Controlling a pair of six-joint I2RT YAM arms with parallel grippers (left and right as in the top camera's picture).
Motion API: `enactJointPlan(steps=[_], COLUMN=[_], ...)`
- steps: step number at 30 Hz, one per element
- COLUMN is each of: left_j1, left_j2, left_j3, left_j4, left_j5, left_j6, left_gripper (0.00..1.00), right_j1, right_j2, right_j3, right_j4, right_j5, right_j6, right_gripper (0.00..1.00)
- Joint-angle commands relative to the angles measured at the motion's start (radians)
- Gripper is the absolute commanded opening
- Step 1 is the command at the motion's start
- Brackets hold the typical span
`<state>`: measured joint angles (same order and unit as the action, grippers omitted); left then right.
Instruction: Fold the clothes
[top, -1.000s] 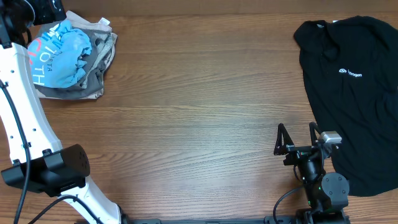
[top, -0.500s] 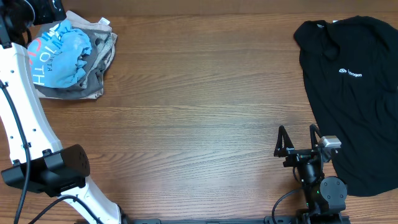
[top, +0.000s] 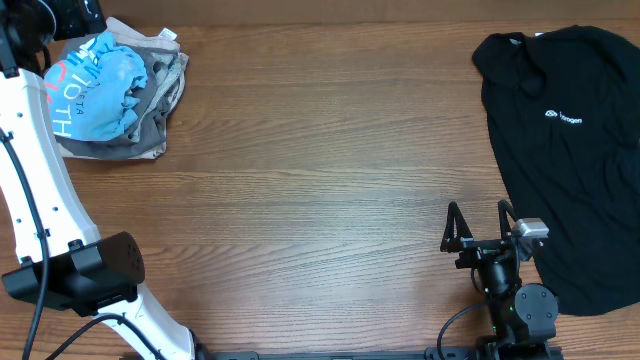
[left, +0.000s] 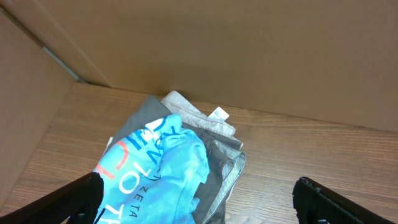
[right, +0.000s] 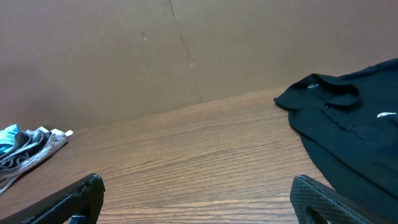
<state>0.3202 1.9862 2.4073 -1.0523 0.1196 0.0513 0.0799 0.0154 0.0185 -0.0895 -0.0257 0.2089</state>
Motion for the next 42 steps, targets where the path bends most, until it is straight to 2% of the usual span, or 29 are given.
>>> enactJointPlan(steps=[1, 8, 12, 20, 22, 26, 34, 42], left_j1=[-0.005, -0.022, -0.034, -0.034, -0.033, -0.033, -0.033, -0.105], left_j2=[-0.003, -0.143, -0.298, -0.623, -0.726, -0.96, -1.383, -1.69], left_j3=[-0.002, -0.003, -0.003, -0.037, -0.166, -0.586, -1.403, -1.941], left_j4=[0.001, -0.087, -0.151, -0.174, -0.108, 0.176, 0.66, 0.945], left_j5=[0.001, 0.001, 0.002, 0.019, 0.029, 0.06, 0.247, 0.253], left_j6=[-0.013, -0.013, -0.013, -0.005, 0.005, 0.005, 0.005, 0.005], left_gripper=[1.0, 1.0, 1.0, 1.0, 1.0, 1.0, 1.0, 1.0], right_j1=[-0.003, -0.003, -0.003, -0.003, -0.003, -0.003, -0.003, -0.003], right_j2=[-0.013, -0.013, -0.013, -0.013, -0.013, -0.013, -0.013, -0.013], right_j3=[-0.011, -0.011, -0.011, -0.011, -0.011, -0.011, -0.011, -0.011], right_j4=[0.008, 0.008, 0.008, 0.008, 0.008, 0.008, 0.008, 0.008], right_j5=[0.003, 0.003, 0.003, 0.003, 0.003, 0.003, 0.003, 0.003], right_j6=[0.001, 0.001, 0.001, 0.001, 0.001, 0.001, 0.001, 0.001], right_gripper=[1.0, 1.0, 1.0, 1.0, 1.0, 1.0, 1.0, 1.0])
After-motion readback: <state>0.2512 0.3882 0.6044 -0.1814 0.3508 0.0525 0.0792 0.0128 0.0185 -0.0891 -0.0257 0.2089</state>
